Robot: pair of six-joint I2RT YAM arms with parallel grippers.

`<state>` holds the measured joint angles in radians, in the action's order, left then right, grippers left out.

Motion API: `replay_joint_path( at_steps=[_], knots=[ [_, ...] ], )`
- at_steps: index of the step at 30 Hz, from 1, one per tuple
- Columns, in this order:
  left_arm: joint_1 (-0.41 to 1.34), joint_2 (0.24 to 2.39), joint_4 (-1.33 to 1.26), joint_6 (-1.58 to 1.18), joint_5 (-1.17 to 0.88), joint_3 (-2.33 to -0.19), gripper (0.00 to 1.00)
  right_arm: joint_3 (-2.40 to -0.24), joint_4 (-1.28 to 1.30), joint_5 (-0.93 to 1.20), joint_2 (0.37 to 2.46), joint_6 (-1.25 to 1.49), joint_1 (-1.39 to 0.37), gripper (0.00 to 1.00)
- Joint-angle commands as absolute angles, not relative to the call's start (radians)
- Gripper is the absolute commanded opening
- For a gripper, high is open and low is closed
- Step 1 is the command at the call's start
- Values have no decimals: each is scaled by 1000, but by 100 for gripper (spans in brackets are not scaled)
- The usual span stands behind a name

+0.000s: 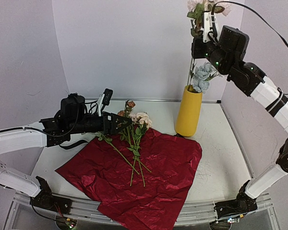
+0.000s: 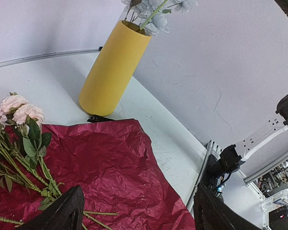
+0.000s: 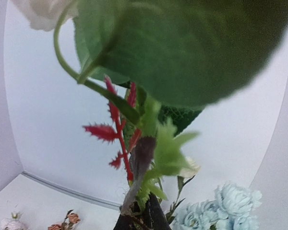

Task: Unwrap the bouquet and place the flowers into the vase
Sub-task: Insert the fake flower into the vase.

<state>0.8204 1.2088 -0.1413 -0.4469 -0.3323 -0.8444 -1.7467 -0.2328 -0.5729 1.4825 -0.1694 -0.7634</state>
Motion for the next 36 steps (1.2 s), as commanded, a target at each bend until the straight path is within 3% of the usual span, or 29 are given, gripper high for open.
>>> replay_joint_path(
  at_steps=[1,9,27,29,36],
  knots=[
    [823,1216,-186,-453,-316,-853,79,-1852,-311,-609,1552,-275,-715,0],
    [824,1217,-185,-448,-308,-857,79,-1885,-330,-628,1613,-265,-682,0],
    [824,1235,-157,-443,-262,-869,78,-1693,-349,-642,1654,-96,-591,4],
    [823,1239,-156,-445,-262,-870,78,-1669,-336,-647,1666,-63,-581,9],
    [824,1255,-150,-455,-209,-856,77,-1588,-270,-606,1675,73,-577,57]
  ],
)
